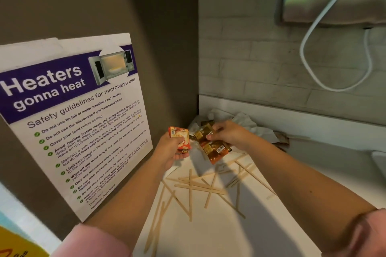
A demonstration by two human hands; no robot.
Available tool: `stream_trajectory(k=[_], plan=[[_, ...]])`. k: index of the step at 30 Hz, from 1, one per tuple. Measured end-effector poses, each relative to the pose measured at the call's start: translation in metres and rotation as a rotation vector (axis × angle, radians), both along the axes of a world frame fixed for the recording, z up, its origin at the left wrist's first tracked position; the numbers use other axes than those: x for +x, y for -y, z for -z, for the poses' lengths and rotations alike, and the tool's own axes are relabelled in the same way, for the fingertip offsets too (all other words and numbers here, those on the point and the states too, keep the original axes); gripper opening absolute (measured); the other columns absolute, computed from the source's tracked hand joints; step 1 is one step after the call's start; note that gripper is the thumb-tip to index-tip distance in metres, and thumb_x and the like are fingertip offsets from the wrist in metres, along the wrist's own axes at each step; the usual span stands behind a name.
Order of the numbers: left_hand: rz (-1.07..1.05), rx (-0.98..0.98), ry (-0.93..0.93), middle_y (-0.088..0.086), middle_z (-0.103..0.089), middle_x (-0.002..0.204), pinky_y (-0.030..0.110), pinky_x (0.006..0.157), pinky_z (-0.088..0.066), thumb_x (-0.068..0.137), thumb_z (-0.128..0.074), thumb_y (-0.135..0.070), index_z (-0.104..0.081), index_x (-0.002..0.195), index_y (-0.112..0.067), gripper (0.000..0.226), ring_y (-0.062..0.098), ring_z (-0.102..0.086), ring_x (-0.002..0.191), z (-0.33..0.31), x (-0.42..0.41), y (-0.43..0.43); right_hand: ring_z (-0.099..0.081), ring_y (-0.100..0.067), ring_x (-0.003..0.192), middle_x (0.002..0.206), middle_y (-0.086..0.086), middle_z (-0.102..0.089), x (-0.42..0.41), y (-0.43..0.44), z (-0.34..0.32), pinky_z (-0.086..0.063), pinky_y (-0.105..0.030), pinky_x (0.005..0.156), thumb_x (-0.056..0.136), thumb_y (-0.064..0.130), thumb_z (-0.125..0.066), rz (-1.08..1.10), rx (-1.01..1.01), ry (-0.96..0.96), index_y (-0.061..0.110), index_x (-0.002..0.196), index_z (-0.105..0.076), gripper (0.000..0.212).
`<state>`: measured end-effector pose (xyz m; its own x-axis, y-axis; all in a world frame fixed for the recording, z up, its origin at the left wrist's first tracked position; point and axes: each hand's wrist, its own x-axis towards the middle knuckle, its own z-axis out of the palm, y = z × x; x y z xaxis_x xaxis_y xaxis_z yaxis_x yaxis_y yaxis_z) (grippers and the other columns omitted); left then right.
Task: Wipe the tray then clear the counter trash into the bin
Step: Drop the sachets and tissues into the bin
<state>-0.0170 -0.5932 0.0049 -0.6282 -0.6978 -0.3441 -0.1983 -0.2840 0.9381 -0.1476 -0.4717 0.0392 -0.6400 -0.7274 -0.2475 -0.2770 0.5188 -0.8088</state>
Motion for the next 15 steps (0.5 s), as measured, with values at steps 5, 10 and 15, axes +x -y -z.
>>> stream_trajectory(k=[5,10,15], plan=[[0.024,0.059,0.011,0.018,-0.060,0.111,0.035,0.063,-0.053,0.098,-0.042,-0.007,-0.041,0.130,-0.007,0.032,0.028,-0.063,0.088,-0.002,-0.002,-0.007,-0.060,-0.031,0.109,0.122,-0.014,-0.055,0.000,0.000,0.004,-0.051,-0.043,0.094,0.088,0.008,-0.063,0.103,-0.201,0.191,0.014,0.142,-0.033,0.062],[0.031,0.251,-0.103,0.016,-0.060,0.093,0.046,0.076,-0.048,0.100,-0.038,-0.013,-0.047,0.114,-0.007,0.018,0.028,-0.060,0.082,-0.013,-0.006,-0.022,-0.061,-0.030,0.099,0.099,-0.014,-0.056,0.014,0.005,0.002,-0.050,-0.043,0.088,0.092,0.003,-0.053,0.054,-0.379,0.210,0.010,0.136,-0.039,0.046],[0.032,0.331,-0.174,0.016,-0.066,0.102,0.043,0.072,-0.051,0.096,-0.045,-0.036,-0.055,0.116,-0.009,0.035,0.028,-0.064,0.090,-0.016,-0.007,-0.024,-0.062,-0.021,0.086,0.085,-0.006,-0.059,0.028,0.011,0.013,-0.050,-0.027,0.070,0.089,0.007,-0.061,0.023,-0.305,0.108,0.007,0.120,-0.047,0.035]])
